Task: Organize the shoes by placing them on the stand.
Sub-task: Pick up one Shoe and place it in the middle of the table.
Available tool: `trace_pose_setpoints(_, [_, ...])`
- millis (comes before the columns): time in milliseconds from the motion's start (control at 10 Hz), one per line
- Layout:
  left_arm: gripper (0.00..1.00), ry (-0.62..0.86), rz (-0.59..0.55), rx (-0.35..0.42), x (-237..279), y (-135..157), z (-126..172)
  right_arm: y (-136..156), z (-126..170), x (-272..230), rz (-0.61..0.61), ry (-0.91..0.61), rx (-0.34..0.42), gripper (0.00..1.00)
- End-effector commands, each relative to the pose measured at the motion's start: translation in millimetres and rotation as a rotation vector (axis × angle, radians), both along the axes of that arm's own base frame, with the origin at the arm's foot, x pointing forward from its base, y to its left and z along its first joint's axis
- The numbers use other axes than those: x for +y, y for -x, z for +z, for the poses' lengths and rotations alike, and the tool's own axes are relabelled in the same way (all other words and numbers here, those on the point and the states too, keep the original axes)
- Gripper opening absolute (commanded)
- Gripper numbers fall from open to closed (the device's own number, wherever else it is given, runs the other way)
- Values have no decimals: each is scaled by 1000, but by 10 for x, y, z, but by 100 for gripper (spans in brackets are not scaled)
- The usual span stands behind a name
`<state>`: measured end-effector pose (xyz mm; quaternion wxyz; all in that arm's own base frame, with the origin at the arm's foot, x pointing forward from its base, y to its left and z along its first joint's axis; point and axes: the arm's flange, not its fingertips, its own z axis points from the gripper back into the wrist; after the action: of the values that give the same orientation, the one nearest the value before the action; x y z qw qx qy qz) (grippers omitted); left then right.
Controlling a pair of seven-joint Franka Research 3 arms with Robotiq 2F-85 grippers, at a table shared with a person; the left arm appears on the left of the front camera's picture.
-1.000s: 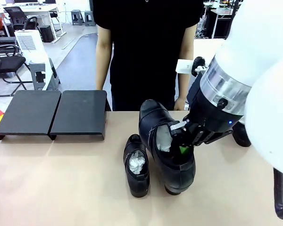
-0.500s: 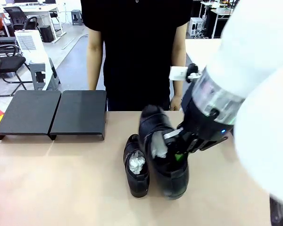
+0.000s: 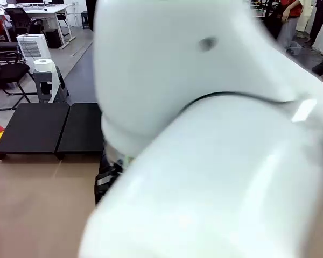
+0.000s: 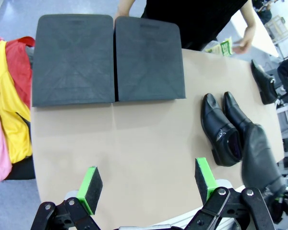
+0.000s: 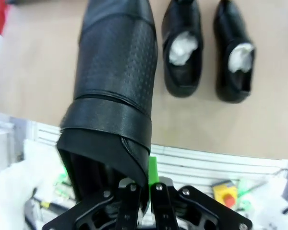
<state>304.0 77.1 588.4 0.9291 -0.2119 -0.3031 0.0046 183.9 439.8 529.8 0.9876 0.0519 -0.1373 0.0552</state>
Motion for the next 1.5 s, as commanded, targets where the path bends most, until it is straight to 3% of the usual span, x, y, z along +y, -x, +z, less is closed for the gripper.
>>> trace_pose_setpoints(0, [100,7,-15,-5,13,3,5,-210,-176,428,-26,1,11,0])
trace_pose_setpoints(300, [100,7,-15,-5,13,3,5,-256,-545,787,-21,-10,31,0])
trace_pose_setpoints(700, [100,7,-15,-5,13,3,5,-494,-1020,1044,-46,-14,124,0])
trace_pose_setpoints(1400, [100,7,-15,-5,13,3,5,-842,-1613,1289,-155,20,134,0])
